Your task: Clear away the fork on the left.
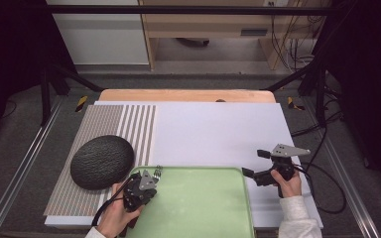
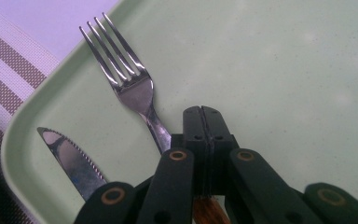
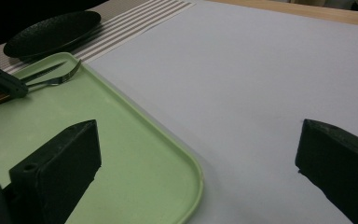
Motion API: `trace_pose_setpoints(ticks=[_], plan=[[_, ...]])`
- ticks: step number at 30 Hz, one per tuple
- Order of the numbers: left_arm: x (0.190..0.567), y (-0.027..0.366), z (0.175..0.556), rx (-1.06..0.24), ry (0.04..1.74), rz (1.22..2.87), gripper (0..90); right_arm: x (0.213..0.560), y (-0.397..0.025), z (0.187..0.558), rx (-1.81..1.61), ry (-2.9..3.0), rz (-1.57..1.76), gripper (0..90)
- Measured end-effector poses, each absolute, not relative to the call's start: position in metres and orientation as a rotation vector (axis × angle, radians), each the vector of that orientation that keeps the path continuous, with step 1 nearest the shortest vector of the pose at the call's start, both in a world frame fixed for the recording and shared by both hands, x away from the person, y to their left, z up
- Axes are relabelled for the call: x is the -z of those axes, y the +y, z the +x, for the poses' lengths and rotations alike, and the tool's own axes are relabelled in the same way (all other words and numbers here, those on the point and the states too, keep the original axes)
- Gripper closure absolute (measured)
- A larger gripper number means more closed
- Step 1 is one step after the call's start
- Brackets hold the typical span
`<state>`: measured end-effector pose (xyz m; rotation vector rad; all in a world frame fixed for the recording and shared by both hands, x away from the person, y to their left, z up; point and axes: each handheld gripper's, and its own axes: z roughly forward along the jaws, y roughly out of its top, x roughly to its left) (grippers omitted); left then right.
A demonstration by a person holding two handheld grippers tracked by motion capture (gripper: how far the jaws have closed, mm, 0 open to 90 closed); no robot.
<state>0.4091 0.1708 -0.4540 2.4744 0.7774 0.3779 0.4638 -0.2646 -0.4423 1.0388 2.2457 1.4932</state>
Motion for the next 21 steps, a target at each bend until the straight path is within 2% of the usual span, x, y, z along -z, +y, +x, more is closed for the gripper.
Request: trace_pose_setpoints(ticks=[21], plan=[[0.453,0.184,0.411,-0.396,0.813,2.469,89.6,0.442,-0.265,0.464,-1.494,2.242,1.038,0.5]])
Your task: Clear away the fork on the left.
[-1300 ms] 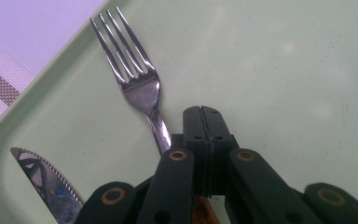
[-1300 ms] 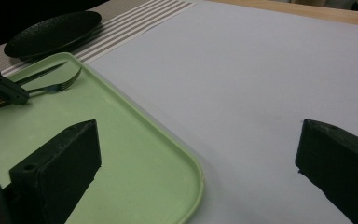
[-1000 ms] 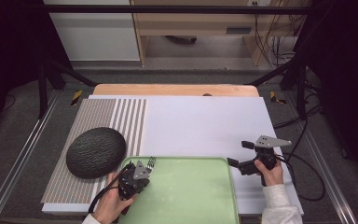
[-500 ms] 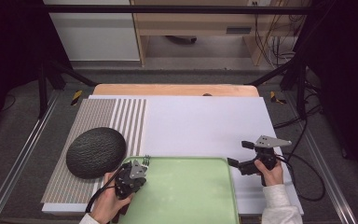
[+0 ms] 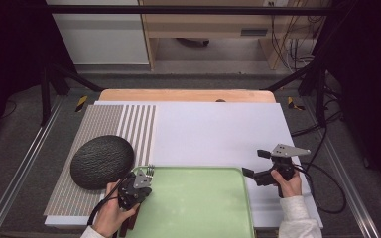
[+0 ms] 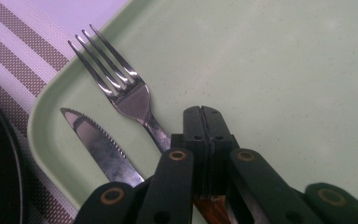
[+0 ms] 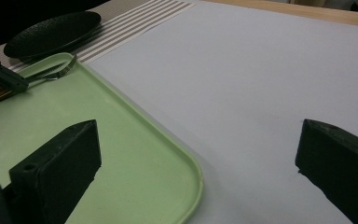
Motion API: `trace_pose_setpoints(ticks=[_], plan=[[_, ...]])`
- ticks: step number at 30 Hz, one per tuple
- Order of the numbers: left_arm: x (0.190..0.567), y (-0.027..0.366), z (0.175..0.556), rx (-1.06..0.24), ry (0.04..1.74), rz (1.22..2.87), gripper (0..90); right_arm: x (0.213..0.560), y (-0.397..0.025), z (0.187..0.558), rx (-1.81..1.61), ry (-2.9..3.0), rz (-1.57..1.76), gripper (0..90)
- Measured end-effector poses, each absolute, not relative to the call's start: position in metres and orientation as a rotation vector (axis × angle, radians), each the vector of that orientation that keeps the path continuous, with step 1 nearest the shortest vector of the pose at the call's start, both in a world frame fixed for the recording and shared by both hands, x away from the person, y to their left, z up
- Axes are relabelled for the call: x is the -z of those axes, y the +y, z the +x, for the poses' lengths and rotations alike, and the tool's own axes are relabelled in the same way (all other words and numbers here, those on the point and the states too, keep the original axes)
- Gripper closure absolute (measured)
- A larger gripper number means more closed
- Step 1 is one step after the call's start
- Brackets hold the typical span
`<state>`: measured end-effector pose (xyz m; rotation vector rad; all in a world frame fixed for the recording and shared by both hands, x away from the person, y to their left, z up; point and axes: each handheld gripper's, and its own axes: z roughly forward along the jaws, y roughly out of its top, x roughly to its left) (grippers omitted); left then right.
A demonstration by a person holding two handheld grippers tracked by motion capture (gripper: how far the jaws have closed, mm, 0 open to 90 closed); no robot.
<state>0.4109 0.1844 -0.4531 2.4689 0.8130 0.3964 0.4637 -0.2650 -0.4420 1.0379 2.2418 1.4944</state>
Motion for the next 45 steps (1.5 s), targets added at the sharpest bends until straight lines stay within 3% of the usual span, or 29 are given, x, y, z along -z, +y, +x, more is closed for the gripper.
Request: trace_pose_setpoints(ticks=[13,17,32,38,45], plan=[[0.455,0.188,0.411,-0.402,0.826,2.477,87.5,0.442,-0.265,0.464,-1.495,2.242,1.038,0.5],[0.453,0.188,0.411,-0.408,0.822,2.47,82.0,0.441,-0.265,0.463,-1.5,2.24,1.041,0.6],[0.437,0.194,0.409,-0.392,0.796,2.401,23.2,0.442,-0.266,0.463,-1.504,2.238,1.043,0.6],[0.429,0.199,0.411,-0.447,0.775,2.391,8.3,0.442,-0.266,0.463,-1.507,2.235,1.043,0.5],[0.425,0.206,0.41,-0.464,0.666,2.389,7.3,0.441,-0.266,0.463,-1.504,2.236,1.043,0.6]])
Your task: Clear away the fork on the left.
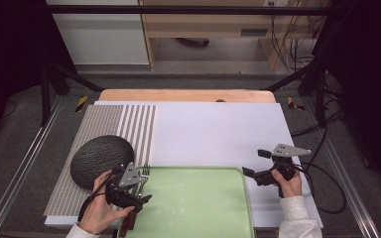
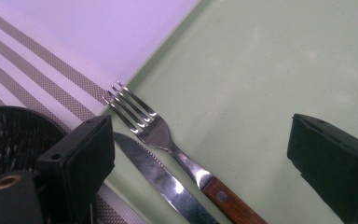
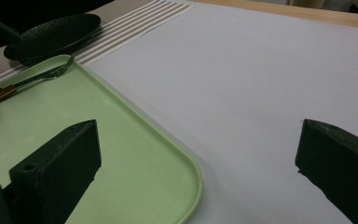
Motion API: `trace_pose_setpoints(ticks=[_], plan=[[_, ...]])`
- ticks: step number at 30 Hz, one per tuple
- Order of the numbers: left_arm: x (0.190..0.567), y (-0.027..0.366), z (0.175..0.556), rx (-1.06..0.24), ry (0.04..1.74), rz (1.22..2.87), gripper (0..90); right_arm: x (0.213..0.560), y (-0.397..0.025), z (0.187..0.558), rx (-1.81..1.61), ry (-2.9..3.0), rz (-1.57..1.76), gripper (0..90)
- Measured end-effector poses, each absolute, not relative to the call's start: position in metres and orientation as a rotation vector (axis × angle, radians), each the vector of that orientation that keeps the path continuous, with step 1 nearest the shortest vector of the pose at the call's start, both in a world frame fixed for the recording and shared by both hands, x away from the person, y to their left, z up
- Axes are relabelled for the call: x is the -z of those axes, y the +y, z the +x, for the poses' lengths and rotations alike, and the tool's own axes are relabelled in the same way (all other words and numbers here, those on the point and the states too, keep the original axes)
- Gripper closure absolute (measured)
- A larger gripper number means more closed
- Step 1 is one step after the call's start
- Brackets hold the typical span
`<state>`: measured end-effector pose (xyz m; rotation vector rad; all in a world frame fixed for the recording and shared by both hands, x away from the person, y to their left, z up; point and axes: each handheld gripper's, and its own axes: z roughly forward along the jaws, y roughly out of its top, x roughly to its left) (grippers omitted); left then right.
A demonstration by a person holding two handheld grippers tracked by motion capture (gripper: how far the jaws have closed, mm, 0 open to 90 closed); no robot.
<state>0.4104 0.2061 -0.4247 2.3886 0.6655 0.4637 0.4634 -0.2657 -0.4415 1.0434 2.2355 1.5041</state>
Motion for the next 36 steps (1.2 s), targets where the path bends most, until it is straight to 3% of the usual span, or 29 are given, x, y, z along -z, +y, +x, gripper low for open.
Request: trace_pose_setpoints(ticks=[13,36], plan=[[0.409,0.23,0.412,-0.579,0.54,2.366,8.3,0.441,-0.266,0.463,-1.507,2.229,1.042,0.6],[0.408,0.276,0.417,-0.714,0.477,2.456,9.2,0.441,-0.266,0.464,-1.501,2.231,1.047,0.6]])
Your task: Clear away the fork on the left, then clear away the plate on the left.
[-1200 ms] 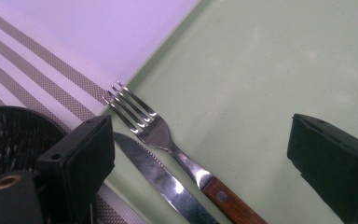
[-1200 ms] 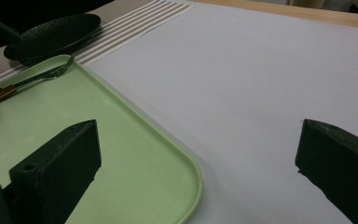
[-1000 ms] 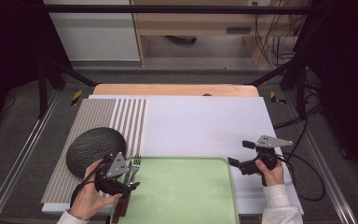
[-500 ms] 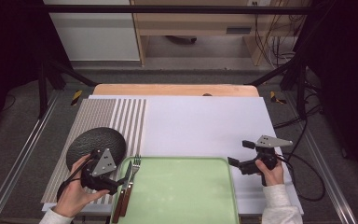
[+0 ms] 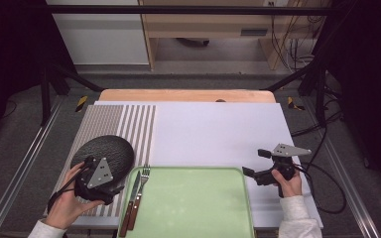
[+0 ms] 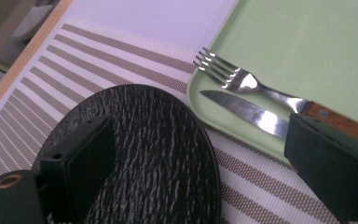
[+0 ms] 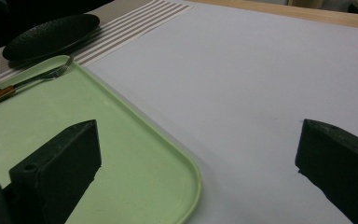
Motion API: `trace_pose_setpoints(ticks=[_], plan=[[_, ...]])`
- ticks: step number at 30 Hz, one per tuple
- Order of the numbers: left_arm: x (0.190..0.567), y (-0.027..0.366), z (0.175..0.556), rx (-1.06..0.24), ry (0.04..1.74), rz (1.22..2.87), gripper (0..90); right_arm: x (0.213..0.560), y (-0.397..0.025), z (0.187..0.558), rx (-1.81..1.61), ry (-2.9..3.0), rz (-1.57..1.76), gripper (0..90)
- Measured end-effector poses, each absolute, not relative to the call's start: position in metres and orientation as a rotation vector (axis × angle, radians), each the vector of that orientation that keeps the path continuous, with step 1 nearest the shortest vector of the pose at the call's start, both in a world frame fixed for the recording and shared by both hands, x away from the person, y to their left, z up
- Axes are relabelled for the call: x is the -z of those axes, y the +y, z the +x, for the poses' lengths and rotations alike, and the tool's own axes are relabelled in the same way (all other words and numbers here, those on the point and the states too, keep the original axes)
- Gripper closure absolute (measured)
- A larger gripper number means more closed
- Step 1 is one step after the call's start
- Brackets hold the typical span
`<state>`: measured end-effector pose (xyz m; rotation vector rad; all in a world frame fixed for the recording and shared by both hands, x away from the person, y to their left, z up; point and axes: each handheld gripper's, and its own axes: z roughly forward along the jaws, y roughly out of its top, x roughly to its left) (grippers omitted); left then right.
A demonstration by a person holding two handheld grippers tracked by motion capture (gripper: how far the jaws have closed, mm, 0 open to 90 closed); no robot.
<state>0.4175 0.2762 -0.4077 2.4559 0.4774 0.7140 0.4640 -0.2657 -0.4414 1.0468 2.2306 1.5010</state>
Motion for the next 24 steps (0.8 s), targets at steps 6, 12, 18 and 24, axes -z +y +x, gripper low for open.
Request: trace_pose_setpoints(ticks=[6,12,18,24], plan=[[0.41,0.283,0.416,-0.747,0.451,2.486,9.6,0.441,-0.266,0.464,-1.502,2.23,1.046,0.6],[0.414,0.289,0.412,-0.784,0.419,2.521,11.9,0.441,-0.266,0.464,-1.503,2.229,1.047,0.6],[0.419,0.293,0.41,-0.812,0.415,2.547,13.2,0.441,-0.266,0.464,-1.501,2.229,1.047,0.6],[0.425,0.296,0.408,-0.833,0.408,2.572,14.1,0.441,-0.266,0.464,-1.499,2.229,1.046,0.6]])
